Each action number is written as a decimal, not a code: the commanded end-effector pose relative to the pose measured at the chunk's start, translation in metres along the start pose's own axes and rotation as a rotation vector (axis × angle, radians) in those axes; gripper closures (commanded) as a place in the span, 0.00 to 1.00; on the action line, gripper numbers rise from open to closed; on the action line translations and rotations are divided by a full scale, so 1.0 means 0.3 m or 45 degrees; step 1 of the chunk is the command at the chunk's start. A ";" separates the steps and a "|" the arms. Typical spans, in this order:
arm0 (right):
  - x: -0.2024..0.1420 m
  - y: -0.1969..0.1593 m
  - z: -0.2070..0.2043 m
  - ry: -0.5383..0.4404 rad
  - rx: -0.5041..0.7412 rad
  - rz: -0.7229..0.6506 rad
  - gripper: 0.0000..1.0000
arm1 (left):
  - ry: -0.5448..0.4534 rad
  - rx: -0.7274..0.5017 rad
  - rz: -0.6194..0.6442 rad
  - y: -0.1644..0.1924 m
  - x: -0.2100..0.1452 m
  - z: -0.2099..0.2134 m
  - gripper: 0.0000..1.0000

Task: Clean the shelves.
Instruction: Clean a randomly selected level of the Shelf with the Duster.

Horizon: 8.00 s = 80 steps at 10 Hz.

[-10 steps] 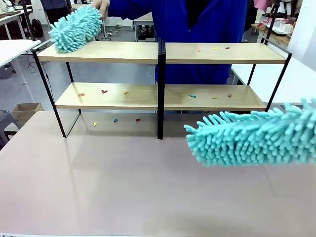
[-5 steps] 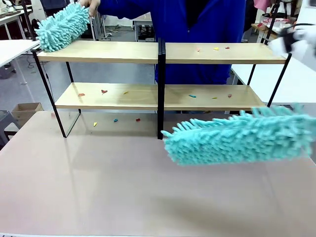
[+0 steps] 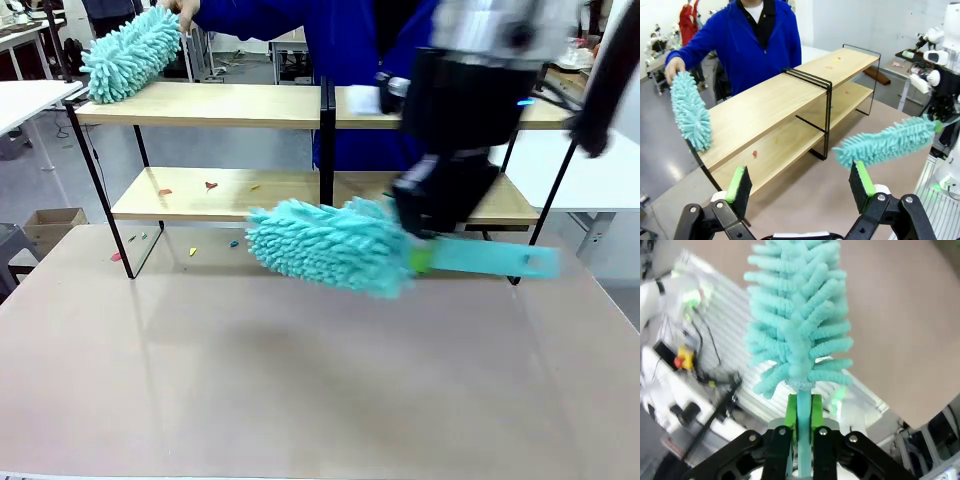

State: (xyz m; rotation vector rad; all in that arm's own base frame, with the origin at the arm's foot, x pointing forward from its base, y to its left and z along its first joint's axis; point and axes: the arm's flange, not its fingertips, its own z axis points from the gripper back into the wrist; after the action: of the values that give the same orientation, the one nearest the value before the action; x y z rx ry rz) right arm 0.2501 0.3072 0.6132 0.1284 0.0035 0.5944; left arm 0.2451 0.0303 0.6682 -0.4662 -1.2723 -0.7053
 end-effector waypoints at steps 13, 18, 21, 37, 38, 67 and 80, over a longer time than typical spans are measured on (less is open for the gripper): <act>0.357 0.147 -0.135 -0.322 0.144 -0.837 0.88 | 0.005 0.010 0.005 -0.003 -0.003 -0.006 0.00; 0.422 0.072 -0.161 -0.357 0.196 -0.880 0.88 | 0.005 0.010 0.005 -0.003 -0.003 -0.006 0.00; 0.523 0.057 -0.215 -0.476 0.243 -0.890 0.88 | 0.005 0.010 0.005 -0.003 -0.003 -0.006 0.00; 0.819 0.199 -0.421 -0.422 0.318 -0.710 0.88 | 0.005 0.010 0.005 -0.003 -0.003 -0.006 0.00; 0.838 0.232 -0.441 -0.368 0.350 -0.658 0.88 | 0.005 0.010 0.005 -0.003 -0.003 -0.006 0.00; -0.110 -0.410 0.210 -0.835 0.957 0.077 0.88 | 0.005 0.010 0.005 -0.003 -0.003 -0.006 0.00; 0.122 -0.116 0.022 -0.329 0.724 0.234 0.88 | 0.005 0.010 0.005 -0.003 -0.003 -0.006 0.00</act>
State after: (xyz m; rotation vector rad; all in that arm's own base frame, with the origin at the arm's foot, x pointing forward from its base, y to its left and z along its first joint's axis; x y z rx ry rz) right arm 0.2806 0.2760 0.6078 0.8585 -0.1935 0.6970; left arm 0.2453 0.0304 0.6682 -0.4666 -1.2721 -0.7051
